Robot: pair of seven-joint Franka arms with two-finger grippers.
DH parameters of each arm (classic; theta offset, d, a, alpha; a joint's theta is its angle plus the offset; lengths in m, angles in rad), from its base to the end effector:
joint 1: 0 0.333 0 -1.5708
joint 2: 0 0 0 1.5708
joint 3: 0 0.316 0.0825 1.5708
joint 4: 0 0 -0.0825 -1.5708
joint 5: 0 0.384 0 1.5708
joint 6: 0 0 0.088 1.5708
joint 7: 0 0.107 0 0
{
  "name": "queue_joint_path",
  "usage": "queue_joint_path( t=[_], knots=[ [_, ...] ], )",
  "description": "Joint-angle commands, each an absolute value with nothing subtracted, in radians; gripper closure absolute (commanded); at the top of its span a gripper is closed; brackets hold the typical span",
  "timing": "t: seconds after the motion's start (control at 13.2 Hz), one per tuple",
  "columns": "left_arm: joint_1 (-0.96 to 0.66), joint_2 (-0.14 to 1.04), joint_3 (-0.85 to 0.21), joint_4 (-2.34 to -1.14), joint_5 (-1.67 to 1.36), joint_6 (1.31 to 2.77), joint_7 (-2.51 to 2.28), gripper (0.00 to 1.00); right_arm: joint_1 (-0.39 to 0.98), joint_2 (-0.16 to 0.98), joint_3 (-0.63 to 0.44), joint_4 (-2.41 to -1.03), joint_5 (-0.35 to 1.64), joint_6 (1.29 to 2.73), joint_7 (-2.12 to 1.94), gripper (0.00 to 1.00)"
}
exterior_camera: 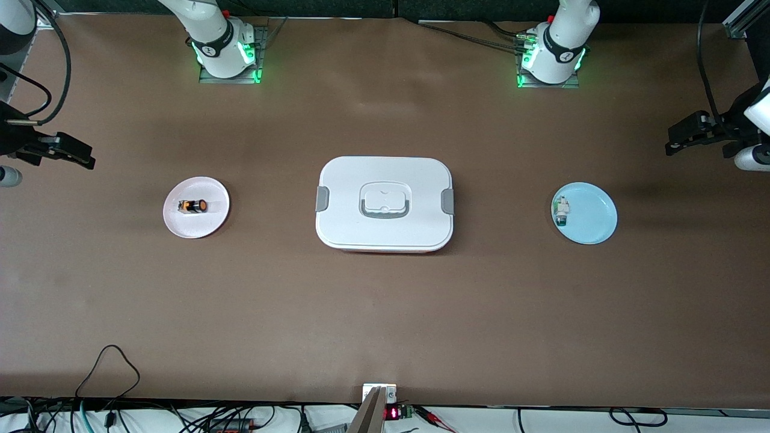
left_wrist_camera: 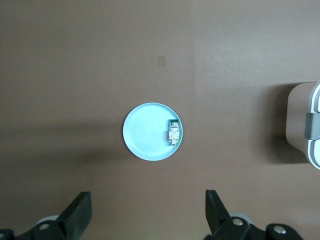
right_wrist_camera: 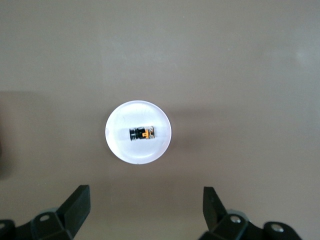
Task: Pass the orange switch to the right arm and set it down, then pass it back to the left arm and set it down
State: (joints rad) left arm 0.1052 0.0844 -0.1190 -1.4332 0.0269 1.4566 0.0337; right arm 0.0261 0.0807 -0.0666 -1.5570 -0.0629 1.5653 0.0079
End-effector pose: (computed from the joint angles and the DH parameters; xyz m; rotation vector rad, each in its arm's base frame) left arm 0.5691 -0.0015 0.6319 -3.1232 0.0705 0.0947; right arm 0.5757 -0.0286 0.5852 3.0717 -0.0714 -0.1127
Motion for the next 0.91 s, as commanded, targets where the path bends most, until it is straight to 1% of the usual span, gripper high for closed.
queue_joint_path(
  t=[0.0, 0.15, 0.3, 0.53, 0.76, 0.84],
  knots=[
    [0.107, 0.077, -0.121, -1.430, 0.026, 1.460, 0.051, 0.00, 0.043, 0.060, -0.075, -1.560, -0.049, 1.497, 0.023, 0.00],
    [0.110, 0.080, -0.118, -1.427, -0.001, 1.460, 0.052, 0.00, 0.043, 0.043, -0.075, -1.586, -0.045, 1.515, 0.026, 0.00],
    [0.110, 0.080, -0.118, -1.427, -0.003, 1.460, 0.048, 0.00, 0.041, 0.022, -0.075, -1.629, -0.038, 1.586, 0.028, 0.00],
    [0.110, 0.080, -0.118, -1.427, -0.005, 1.459, 0.046, 0.00, 0.041, 0.018, -0.075, -1.646, -0.038, 1.607, 0.028, 0.00],
    [0.112, 0.080, -0.118, -1.425, -0.003, 1.459, 0.049, 0.00, 0.040, -0.046, -0.077, -1.738, -0.038, 1.672, 0.026, 0.00],
    [0.112, 0.080, -0.118, -1.425, -0.005, 1.459, 0.051, 0.00, 0.040, -0.046, -0.077, -1.736, -0.038, 1.660, 0.026, 0.00]
  ],
)
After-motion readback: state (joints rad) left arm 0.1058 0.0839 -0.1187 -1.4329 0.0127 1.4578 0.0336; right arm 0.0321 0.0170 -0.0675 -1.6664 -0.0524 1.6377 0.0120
